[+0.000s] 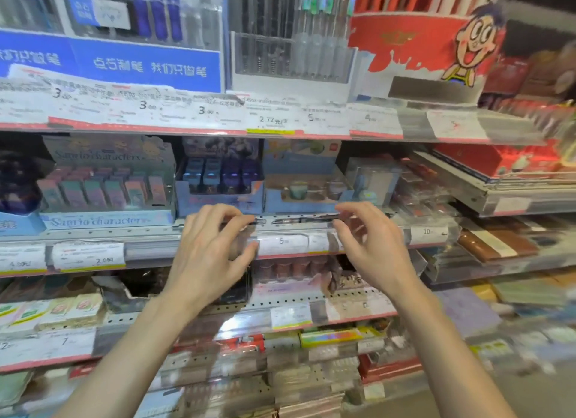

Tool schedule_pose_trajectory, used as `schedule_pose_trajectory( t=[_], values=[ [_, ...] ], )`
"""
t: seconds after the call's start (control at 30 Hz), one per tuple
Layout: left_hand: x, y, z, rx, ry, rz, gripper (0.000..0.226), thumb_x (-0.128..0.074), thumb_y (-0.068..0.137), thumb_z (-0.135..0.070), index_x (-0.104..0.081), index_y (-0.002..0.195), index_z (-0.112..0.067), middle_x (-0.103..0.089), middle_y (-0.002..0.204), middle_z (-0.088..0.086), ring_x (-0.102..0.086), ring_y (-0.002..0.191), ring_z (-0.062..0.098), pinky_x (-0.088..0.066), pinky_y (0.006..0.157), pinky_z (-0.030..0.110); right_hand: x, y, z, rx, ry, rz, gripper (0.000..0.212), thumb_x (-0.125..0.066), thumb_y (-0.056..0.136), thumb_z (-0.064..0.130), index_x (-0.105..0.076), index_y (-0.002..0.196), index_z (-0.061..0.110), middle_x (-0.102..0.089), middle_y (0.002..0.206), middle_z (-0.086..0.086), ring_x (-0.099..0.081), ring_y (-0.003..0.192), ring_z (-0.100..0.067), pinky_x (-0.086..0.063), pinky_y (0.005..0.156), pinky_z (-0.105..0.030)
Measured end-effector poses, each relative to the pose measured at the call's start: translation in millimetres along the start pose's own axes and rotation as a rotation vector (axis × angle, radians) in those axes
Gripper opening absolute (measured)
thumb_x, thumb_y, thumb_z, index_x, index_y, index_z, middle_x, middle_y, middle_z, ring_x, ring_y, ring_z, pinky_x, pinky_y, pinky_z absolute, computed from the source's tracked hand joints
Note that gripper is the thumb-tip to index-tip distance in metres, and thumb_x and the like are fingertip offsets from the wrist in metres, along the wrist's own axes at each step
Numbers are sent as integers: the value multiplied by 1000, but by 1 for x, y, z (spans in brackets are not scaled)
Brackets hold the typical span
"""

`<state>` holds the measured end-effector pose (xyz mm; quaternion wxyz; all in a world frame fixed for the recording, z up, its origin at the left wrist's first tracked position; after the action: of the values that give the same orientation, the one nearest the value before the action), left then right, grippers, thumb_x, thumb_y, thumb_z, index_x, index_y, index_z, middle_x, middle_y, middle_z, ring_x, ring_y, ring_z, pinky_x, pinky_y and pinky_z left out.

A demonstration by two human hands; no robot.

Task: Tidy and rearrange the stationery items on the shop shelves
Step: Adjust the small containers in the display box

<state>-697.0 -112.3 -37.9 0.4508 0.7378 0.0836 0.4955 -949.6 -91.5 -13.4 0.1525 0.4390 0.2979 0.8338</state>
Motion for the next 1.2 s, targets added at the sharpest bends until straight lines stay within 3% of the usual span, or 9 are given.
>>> schedule_pose_trajectory(
  t=[0.23, 0.43, 0.53, 0.83, 1.07, 1.13, 1.2],
  values=[
    [-35, 27, -45, 2, -18, 72, 38, -61, 86, -41, -66, 114, -16, -57, 106, 1, -53, 97, 26, -39, 79, 36, 47, 20, -66, -40, -122, 3, 15, -60, 96, 29, -66, 109, 23, -62, 95, 11, -61, 76, -5, -55, 72, -38],
    [-46, 28, -52, 40, -39, 114, 36, -57, 88, -47, -65, 111, -20, -54, 98, -8, -50, 90, 17, -42, 77, 31, 38, 46, -88, -57, -232, 196, 32, -59, 94, 39, -61, 124, 25, -58, 97, 7, -56, 83, -10, -50, 81, -34],
    [-47, 26, -52, 57, -44, 129, 35, -58, 89, -49, -65, 112, -23, -52, 97, -12, -47, 90, 13, -43, 78, 31, 28, 54, -90, -56, -240, 262, 36, -60, 93, 45, -60, 125, 28, -65, 101, 5, -60, 93, -12, -51, 83, -34],
    [-45, 25, -52, 67, -30, 144, 32, -70, 88, -41, -65, 115, -23, -52, 97, -13, -47, 92, 12, -42, 79, 30, 21, 59, -85, -47, -204, 210, 29, -65, 91, 41, -63, 116, 26, -68, 90, 7, -65, 86, -14, -55, 78, -37],
    [-40, 23, -43, 55, -28, 163, 34, -62, 88, -45, -64, 114, -24, -53, 100, -11, -50, 92, 13, -43, 80, 32, 32, 65, -53, 64, -74, 108, 24, -67, 91, 37, -67, 111, 25, -63, 101, 15, -59, 75, -5, -45, 75, -26],
    [-35, 21, -37, 79, -32, 160, 32, -67, 88, -44, -64, 114, -24, -53, 98, -13, -47, 90, 10, -42, 79, 30, 25, 71, -35, 113, -54, 103, 27, -69, 90, 35, -68, 114, 23, -66, 105, 12, -60, 84, -8, -47, 82, -28],
    [-34, 20, -33, 96, -41, 169, 33, -68, 88, -44, -64, 115, -25, -53, 97, -14, -45, 89, 9, -41, 79, 28, 13, 79, -22, 140, -67, 119, 31, -69, 90, 32, -67, 119, 22, -68, 115, 6, -59, 105, -15, -48, 93, -32]
  ],
)
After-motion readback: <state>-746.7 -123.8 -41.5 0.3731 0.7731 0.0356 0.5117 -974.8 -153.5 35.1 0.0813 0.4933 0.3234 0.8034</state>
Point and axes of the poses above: each hand's wrist, its own y-axis towards the middle knuckle, its own x-axis out of the back of the hand, z = x × y, the point moved 7 cm from there along y, towards the middle knuckle
